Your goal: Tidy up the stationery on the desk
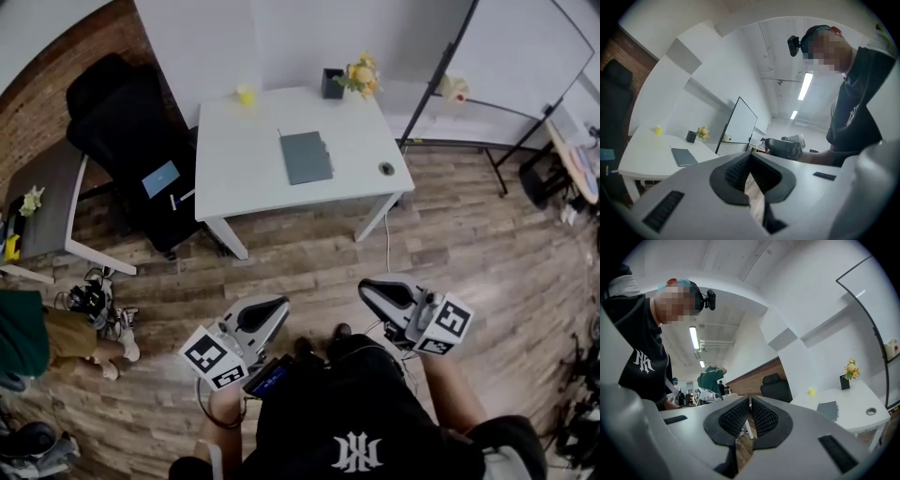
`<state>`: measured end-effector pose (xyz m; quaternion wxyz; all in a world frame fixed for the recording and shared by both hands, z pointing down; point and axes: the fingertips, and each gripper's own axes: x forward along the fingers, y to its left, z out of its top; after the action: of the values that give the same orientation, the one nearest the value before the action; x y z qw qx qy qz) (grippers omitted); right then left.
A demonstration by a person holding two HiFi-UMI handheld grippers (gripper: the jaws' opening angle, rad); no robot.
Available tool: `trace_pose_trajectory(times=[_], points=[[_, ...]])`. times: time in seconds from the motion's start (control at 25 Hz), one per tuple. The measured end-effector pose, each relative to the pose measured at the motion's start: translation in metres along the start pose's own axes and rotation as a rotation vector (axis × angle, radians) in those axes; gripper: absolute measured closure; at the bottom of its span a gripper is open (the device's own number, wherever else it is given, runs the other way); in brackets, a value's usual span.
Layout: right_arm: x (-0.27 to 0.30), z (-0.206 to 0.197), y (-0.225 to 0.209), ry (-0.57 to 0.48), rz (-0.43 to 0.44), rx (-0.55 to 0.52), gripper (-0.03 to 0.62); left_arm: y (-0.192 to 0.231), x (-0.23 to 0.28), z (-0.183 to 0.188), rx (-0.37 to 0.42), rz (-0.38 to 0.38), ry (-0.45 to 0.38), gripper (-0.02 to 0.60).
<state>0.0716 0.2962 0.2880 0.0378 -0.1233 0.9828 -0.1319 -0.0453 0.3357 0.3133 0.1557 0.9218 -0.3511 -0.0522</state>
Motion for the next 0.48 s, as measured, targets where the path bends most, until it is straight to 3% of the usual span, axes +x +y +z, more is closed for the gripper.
trace_pose_trajectory(times=[0.28, 0.48], points=[[0.003, 0.01, 0.037, -0.036, 0.109, -0.037, 0.559, -0.039, -0.007, -0.001, 0.024, -0.012, 0.024, 0.58], [-0.028, 0.014, 0.049, -0.072, 0.145, -0.039, 0.559, -0.061, 0.004, -0.004, 0.048, -0.002, 0.054, 0.58]])
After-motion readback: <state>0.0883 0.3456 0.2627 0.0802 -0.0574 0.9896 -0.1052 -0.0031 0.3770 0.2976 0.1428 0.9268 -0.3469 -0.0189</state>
